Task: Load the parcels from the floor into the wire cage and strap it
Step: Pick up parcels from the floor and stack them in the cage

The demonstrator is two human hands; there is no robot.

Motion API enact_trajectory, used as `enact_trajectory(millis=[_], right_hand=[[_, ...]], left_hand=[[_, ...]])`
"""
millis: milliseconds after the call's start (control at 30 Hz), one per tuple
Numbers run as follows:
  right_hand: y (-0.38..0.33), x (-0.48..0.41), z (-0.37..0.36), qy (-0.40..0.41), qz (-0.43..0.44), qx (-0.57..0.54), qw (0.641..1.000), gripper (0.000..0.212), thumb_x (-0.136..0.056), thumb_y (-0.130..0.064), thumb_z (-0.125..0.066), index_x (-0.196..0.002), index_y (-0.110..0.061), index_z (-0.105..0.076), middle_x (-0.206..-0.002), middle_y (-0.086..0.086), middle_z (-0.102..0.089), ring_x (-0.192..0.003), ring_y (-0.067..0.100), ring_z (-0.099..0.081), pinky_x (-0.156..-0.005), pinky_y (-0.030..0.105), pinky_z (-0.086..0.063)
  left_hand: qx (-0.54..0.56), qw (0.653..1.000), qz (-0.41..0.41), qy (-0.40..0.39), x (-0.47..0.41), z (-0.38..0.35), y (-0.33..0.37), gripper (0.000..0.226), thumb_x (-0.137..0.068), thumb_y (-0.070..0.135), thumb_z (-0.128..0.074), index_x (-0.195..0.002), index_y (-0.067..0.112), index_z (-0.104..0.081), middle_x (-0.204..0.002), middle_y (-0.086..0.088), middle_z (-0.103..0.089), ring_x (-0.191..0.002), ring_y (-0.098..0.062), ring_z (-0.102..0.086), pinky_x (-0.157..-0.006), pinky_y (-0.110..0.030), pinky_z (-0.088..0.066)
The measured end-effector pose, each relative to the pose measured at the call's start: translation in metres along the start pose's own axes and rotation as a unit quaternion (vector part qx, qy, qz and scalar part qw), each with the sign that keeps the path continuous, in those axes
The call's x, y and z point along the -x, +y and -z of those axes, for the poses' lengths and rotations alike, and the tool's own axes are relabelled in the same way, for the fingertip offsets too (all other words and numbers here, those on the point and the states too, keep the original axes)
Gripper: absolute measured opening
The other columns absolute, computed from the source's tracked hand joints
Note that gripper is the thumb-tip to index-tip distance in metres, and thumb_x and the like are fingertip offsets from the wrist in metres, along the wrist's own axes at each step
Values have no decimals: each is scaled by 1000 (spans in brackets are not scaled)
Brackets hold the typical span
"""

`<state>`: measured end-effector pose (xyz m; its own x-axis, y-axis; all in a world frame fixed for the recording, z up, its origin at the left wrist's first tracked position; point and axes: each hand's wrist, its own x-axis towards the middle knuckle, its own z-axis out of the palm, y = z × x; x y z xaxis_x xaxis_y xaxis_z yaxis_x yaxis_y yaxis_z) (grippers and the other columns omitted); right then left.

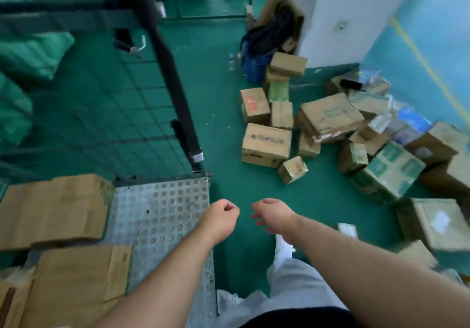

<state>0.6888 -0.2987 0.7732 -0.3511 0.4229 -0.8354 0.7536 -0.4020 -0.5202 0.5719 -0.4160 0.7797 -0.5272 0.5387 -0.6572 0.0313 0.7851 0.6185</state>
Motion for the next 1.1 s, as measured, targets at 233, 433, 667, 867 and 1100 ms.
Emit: enact_trajectory(millis=[233,433,667,867,1100], right_hand=[[-10,-42,152,53,-8,-112,992,30,-102,-22,-50,-124,-6,-60,-104,6,-65,-85,20,-56,-59,26,-36],[-39,-92,275,72,1,-141,987,19,-101,-24,-54,-115,-14,-62,-110,6,-70,-86,18,-60,-66,28,-43],[-60,-137,347,91,4,-109,990,14,-98,-25,-60,-104,-17,-71,-106,6,-74,-88,19,-67,-67,29,-48],[-90,-187,345,67,-1,-83,994,17,-101,-28,-58,-97,-16,-70,-104,6,-72,-93,19,-67,-68,27,-48],[-149,-252,352,54,-47,-8,997,20,-92,-22,-57,-101,-11,-71,-97,11,-71,-81,21,-59,-67,32,-44]], left_hand=[[-60,998,0,-30,-64,-71,125,15,-93,30,-58,-91,19,-68,-91,0,-74,-78,-20,-65,-76,-33,-54],[-95,995,10,-31,-122,-126,225,17,-96,34,-55,-95,23,-68,-99,4,-72,-95,-20,-69,-78,-30,-50],[-92,994,20,-47,-161,-149,292,20,-99,35,-53,-103,21,-68,-108,0,-73,-107,-24,-70,-75,-28,-48],[-80,994,59,-37,-223,-127,303,17,-98,32,-55,-100,21,-68,-105,1,-72,-105,-23,-68,-87,-33,-50],[-85,991,82,-61,-333,-91,313,18,-98,30,-56,-96,18,-68,-105,-3,-72,-104,-25,-68,-73,-30,-47]])
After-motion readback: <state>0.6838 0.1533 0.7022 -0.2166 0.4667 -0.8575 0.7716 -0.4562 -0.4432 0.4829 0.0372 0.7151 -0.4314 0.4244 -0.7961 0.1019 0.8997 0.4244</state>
